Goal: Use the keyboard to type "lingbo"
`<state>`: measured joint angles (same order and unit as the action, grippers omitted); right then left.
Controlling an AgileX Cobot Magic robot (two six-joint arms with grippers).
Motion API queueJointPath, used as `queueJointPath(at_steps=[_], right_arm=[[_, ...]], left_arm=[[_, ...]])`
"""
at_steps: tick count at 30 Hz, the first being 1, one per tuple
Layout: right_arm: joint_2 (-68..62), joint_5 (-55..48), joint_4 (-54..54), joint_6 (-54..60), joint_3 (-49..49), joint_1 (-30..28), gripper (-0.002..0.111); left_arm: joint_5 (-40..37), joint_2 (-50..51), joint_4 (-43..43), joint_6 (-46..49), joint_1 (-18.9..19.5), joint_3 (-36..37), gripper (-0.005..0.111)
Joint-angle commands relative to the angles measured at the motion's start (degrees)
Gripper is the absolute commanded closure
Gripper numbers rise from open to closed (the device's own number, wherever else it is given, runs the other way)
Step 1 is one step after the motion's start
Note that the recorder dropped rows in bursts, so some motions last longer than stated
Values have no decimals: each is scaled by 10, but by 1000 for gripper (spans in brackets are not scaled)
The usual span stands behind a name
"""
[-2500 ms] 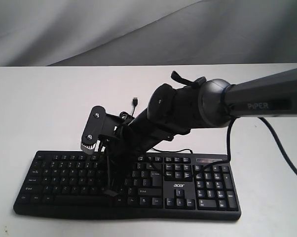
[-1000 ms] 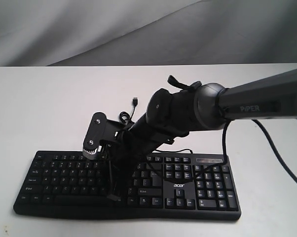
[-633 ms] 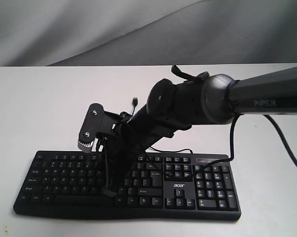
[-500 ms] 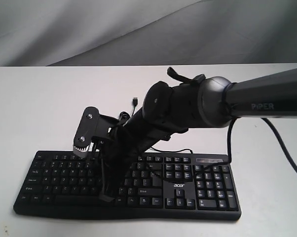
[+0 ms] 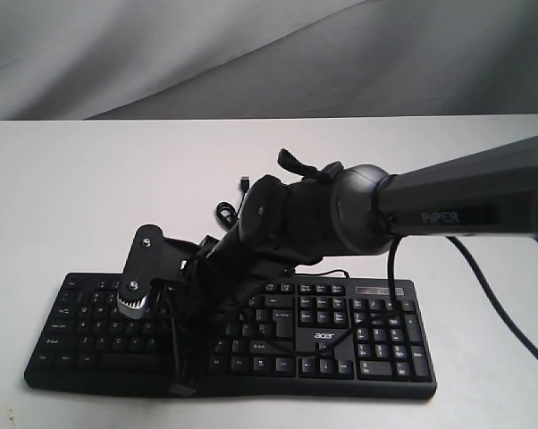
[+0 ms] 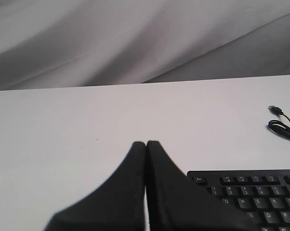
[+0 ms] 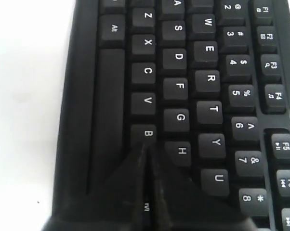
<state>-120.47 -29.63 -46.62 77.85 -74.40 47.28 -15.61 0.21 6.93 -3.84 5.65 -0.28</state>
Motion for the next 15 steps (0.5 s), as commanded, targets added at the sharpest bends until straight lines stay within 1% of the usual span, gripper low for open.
queueJointPath(at_steps=[1, 15], right_arm=[[2, 1, -4, 0, -1, 3, 108], [1, 5, -5, 2, -1, 7, 108]], left_arm=[[4, -2, -2, -1, 1, 3, 106], [4, -2, -2, -1, 1, 3, 106]])
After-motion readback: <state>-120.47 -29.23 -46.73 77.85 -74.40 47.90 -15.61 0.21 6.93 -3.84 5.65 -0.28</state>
